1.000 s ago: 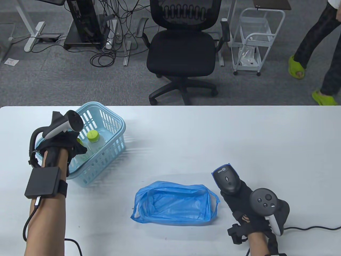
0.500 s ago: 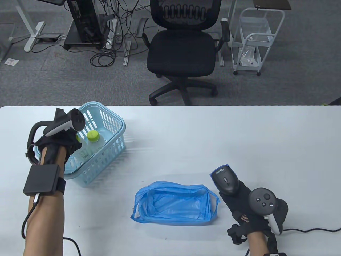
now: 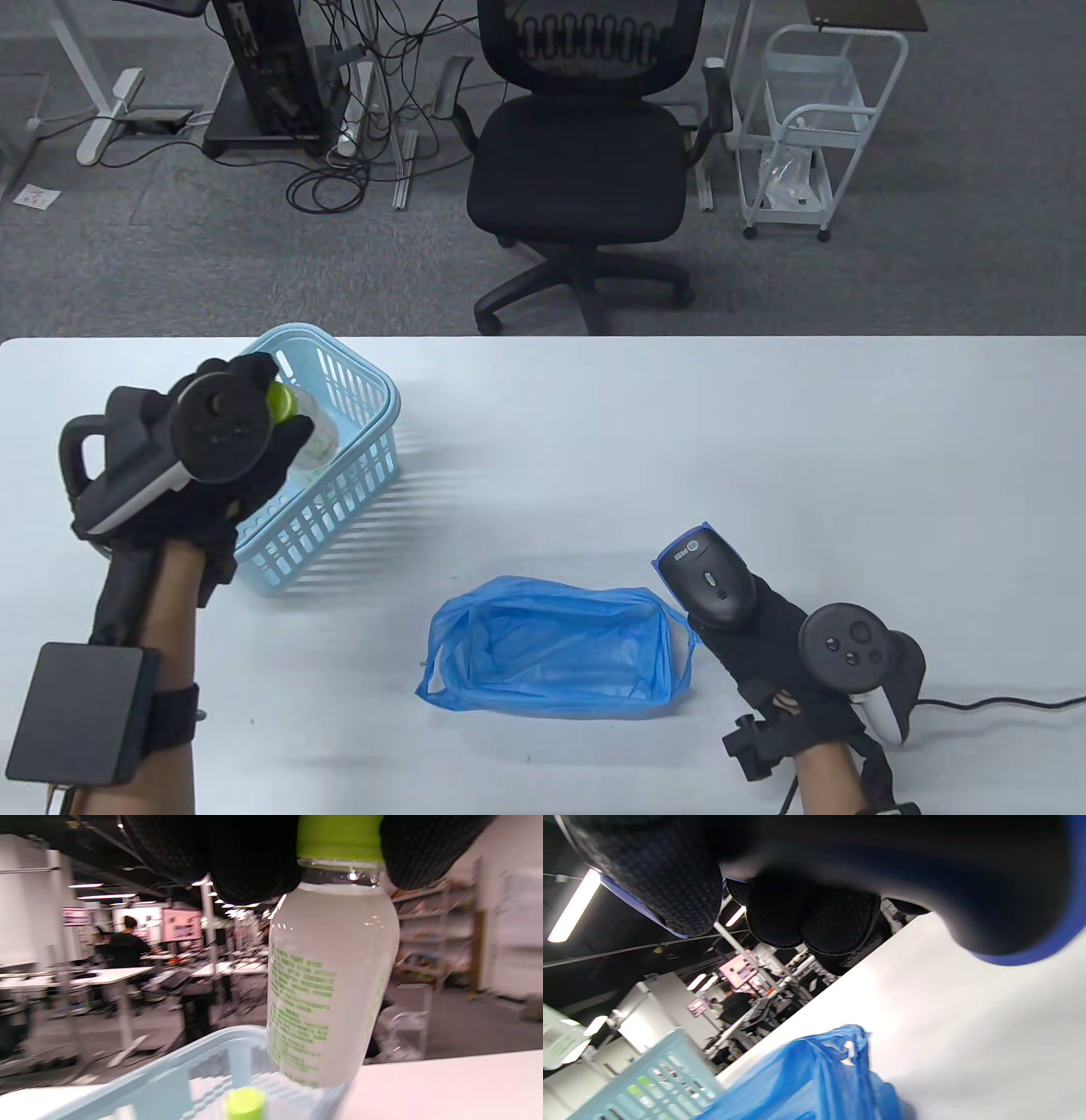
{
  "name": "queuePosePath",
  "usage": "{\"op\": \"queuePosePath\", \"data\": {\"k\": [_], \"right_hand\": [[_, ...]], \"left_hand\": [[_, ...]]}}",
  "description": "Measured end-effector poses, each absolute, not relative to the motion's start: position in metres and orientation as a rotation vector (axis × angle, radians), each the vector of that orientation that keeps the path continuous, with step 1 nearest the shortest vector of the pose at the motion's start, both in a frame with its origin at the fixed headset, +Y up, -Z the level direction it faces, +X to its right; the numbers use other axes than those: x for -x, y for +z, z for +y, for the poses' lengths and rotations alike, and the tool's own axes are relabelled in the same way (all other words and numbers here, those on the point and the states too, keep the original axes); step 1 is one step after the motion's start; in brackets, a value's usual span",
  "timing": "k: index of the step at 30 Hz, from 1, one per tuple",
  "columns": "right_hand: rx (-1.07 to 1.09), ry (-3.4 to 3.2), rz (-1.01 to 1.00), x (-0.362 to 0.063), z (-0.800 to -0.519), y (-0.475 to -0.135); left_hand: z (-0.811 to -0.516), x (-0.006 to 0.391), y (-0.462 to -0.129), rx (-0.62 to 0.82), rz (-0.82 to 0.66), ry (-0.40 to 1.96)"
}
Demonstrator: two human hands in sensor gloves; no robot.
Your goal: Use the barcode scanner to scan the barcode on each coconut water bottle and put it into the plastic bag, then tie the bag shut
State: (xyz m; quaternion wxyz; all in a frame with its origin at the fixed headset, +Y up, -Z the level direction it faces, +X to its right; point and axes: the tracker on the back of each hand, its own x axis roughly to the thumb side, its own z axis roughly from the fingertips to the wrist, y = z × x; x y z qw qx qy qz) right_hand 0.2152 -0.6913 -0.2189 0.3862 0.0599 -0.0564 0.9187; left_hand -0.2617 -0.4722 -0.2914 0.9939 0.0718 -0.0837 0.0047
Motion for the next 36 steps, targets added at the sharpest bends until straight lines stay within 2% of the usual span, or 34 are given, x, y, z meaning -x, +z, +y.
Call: {"op": "queuePosePath", "data": {"k": [3, 8, 15, 21, 26, 32, 36], "right_hand": [[-0.228, 2.292, -0.126, -0.216, -0.689, -0.219], [-0.328, 2.209, -0.055, -0.218, -0.69, -0.224], [-0.41, 2.094, 0.044, -0.218, -0.695, -0.23], [-0.431, 2.104, 0.055, -0.215, -0.694, -0.23], [-0.392, 2.135, 0.039, -0.217, -0.695, -0.228], [-0.303, 2.149, 0.017, -0.221, -0.7, -0.23], [-0.286, 2.171, 0.022, -0.22, -0.703, -0.23]], "left_hand": [[-0.485, 0.23, -0.285, -0.154, -0.271, 0.11], [-0.517, 0.175, -0.289, -0.087, -0.402, 0.256], [-0.538, 0.121, -0.291, -0.069, -0.441, 0.328], [-0.539, 0.106, -0.287, -0.072, -0.443, 0.317], [-0.548, 0.107, -0.276, -0.052, -0.527, 0.311], [-0.589, 0.108, -0.254, 0.084, -0.676, 0.193], [-0.623, 0.109, -0.25, 0.154, -0.677, 0.095]]}}
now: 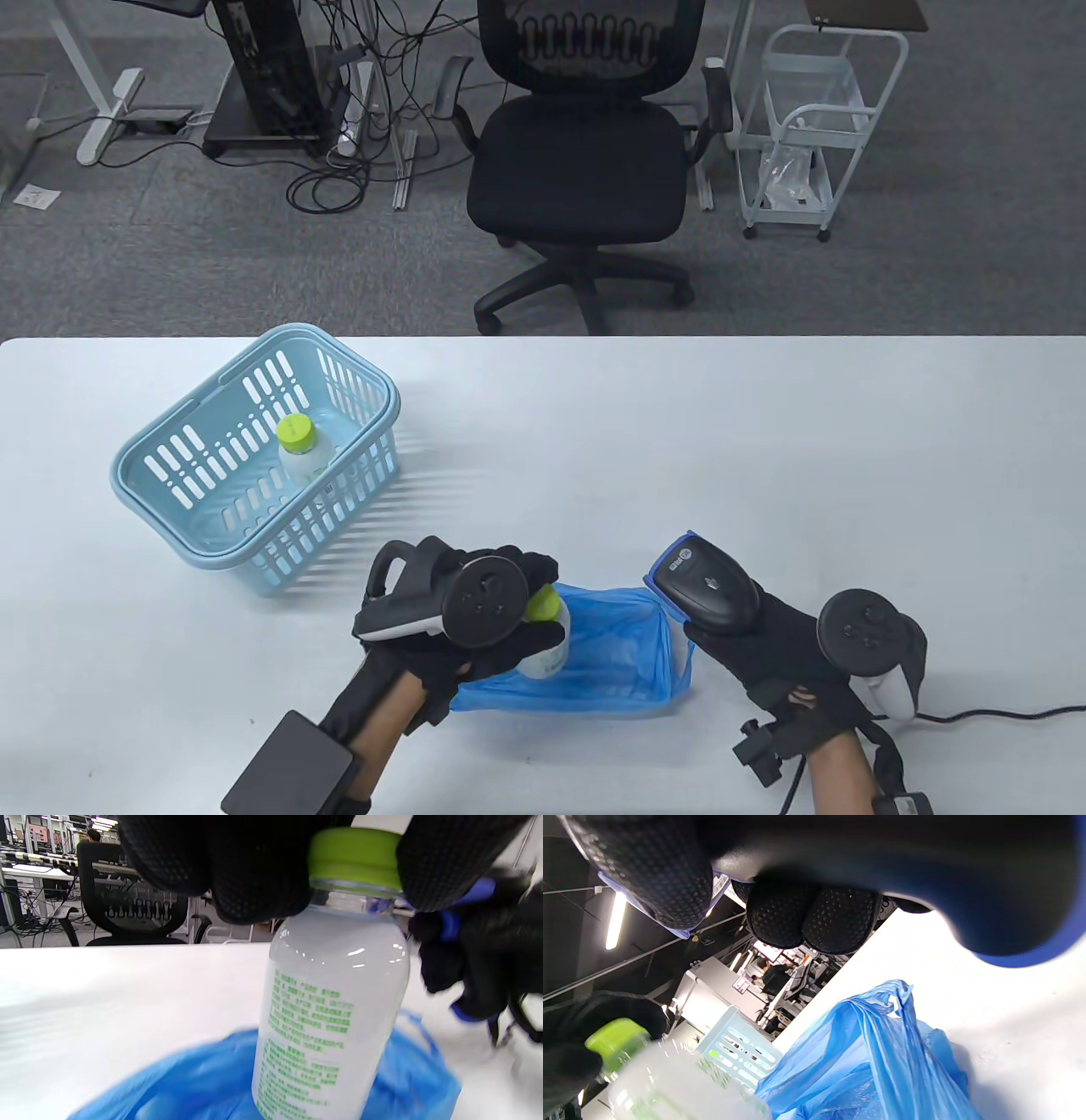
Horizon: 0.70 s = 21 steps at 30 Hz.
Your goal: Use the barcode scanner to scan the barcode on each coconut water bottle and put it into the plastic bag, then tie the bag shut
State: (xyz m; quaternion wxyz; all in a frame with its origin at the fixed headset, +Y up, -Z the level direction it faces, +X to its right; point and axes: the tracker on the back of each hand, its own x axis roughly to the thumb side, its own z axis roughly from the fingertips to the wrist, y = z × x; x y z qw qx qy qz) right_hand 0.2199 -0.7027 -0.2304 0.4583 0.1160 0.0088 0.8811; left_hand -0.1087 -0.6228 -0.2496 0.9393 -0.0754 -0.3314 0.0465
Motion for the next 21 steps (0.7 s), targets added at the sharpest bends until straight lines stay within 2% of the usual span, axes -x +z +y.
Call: {"op": "queuePosePath", "data": {"k": [7, 12, 14, 16, 18, 21], "right_hand": [[-0.277, 2.198, 0.034, -0.218, -0.705, -0.231], [-0.27, 2.207, 0.035, -0.219, -0.705, -0.231], [-0.262, 2.214, 0.031, -0.219, -0.704, -0.23], [-0.257, 2.222, 0.026, -0.221, -0.704, -0.228], [-0.252, 2.229, 0.018, -0.222, -0.704, -0.226], [-0.236, 2.252, 0.012, -0.223, -0.704, -0.223]], "left_hand": [[-0.663, 0.117, -0.26, 0.139, -0.591, 0.025], [-0.666, 0.121, -0.262, 0.152, -0.583, 0.06], [-0.659, 0.125, -0.264, 0.198, -0.592, 0.016], [-0.644, 0.136, -0.27, 0.102, -0.578, 0.028], [-0.626, 0.152, -0.283, 0.033, -0.519, 0.004], [-0.597, 0.187, -0.314, 0.036, -0.349, -0.127]]}}
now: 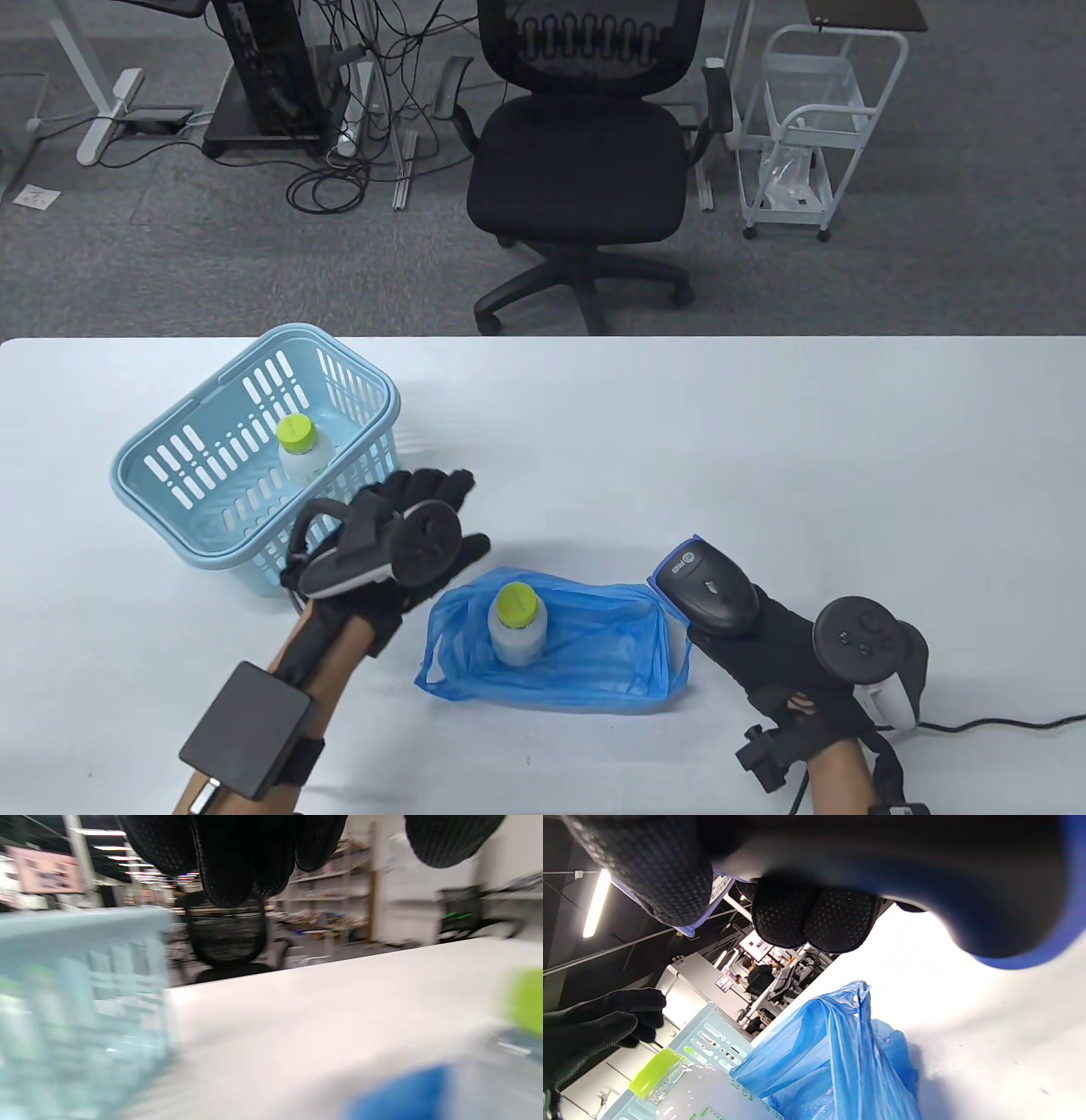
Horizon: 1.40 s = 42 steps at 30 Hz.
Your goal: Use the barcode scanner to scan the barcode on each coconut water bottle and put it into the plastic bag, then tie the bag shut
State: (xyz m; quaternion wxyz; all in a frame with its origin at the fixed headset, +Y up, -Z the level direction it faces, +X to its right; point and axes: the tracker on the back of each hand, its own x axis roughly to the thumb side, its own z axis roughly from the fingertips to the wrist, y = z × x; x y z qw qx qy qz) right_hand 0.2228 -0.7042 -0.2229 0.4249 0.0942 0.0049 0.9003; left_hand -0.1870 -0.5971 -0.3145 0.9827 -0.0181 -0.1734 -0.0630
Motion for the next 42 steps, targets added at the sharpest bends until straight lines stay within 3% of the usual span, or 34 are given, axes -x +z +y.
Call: {"op": "queuePosePath", "data": {"k": [4, 8, 16, 22, 28, 33, 42], "right_hand": [[-0.202, 2.275, 0.02, -0.225, -0.707, -0.222], [-0.147, 2.28, 0.033, -0.232, -0.711, -0.221], [-0.057, 2.261, 0.06, -0.241, -0.718, -0.223], [-0.054, 2.26, 0.075, -0.241, -0.719, -0.224], [-0.075, 2.267, 0.078, -0.239, -0.719, -0.224], [-0.106, 2.263, 0.055, -0.236, -0.715, -0.224], [-0.154, 2.25, 0.001, -0.232, -0.709, -0.223]], "left_hand": [[-0.576, 0.236, -0.363, 0.098, -0.146, -0.166], [-0.577, 0.275, -0.405, 0.244, -0.009, -0.147], [-0.613, 0.3, -0.463, 0.53, 0.054, -0.256], [-0.636, 0.303, -0.476, 0.586, 0.058, -0.264], [-0.629, 0.304, -0.465, 0.512, 0.033, -0.29], [-0.592, 0.31, -0.437, 0.362, 0.042, -0.267], [-0.505, 0.287, -0.352, -0.121, -0.061, -0.094]]}}
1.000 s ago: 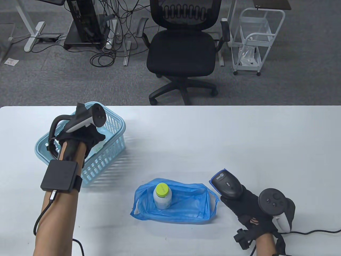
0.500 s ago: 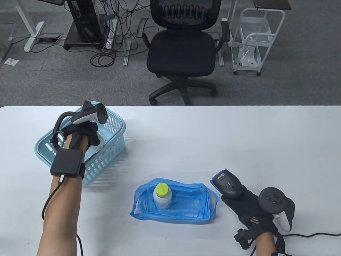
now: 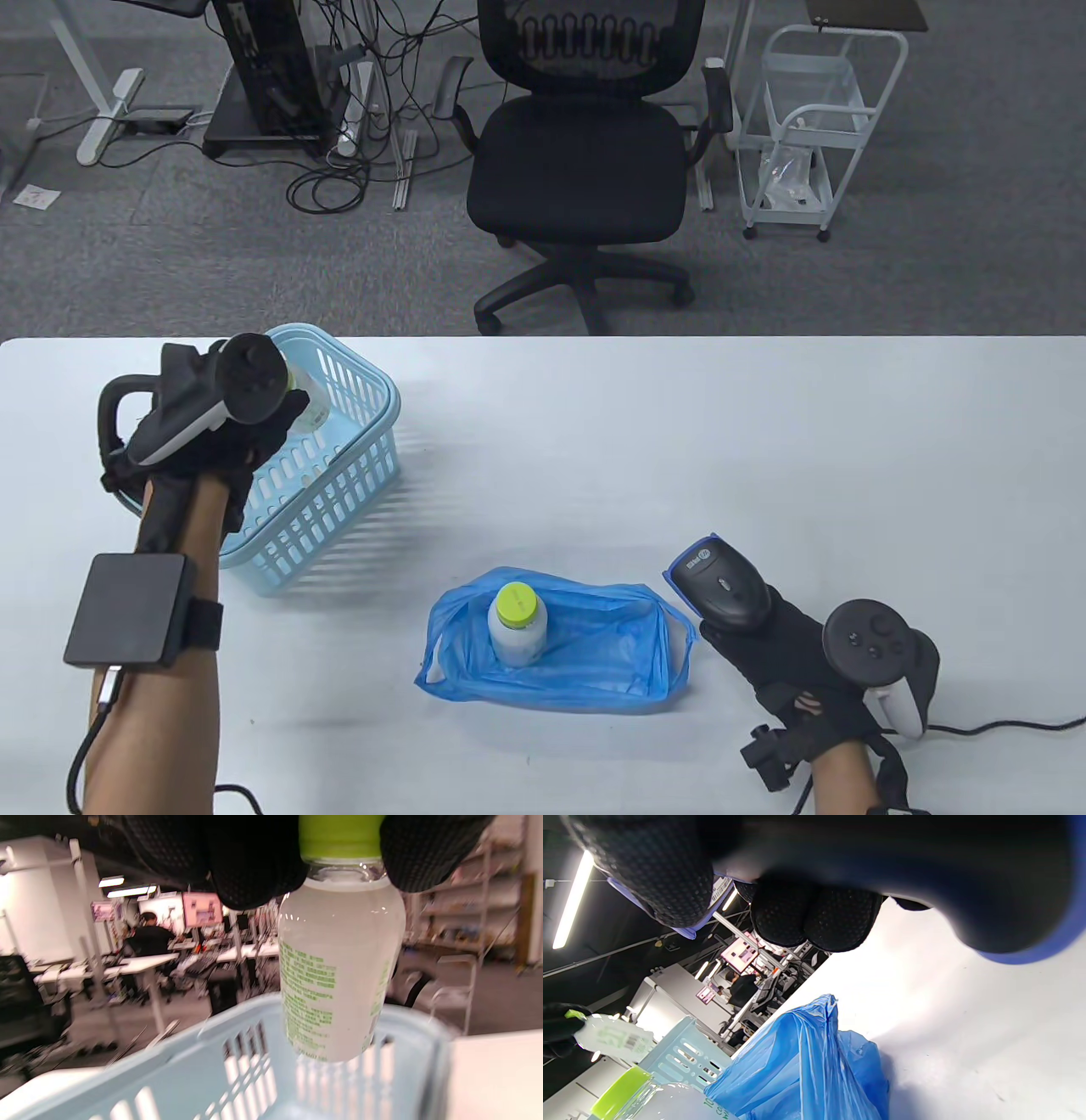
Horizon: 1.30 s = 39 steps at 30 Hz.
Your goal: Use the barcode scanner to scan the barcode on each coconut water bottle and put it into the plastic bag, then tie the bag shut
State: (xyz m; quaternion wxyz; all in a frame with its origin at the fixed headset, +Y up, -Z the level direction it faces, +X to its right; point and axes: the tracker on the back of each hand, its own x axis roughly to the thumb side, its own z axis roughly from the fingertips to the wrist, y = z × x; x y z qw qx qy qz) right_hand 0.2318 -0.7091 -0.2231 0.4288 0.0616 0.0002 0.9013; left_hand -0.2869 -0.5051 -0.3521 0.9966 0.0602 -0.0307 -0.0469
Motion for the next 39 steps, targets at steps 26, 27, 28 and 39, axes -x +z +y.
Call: {"op": "queuePosePath", "data": {"k": [26, 27, 28, 39], "right_hand": [[-0.363, 2.107, -0.014, -0.222, -0.696, -0.23], [-0.364, 2.108, -0.015, -0.222, -0.696, -0.23], [-0.363, 2.107, -0.016, -0.222, -0.696, -0.23], [-0.219, 2.123, -0.064, -0.231, -0.702, -0.229]], "left_hand": [[-0.542, 0.083, -0.302, -0.097, -0.463, 0.253], [-0.542, 0.081, -0.302, -0.091, -0.467, 0.257], [-0.542, 0.08, -0.302, -0.088, -0.47, 0.257], [-0.56, 0.067, -0.278, 0.053, -0.709, 0.156]]}}
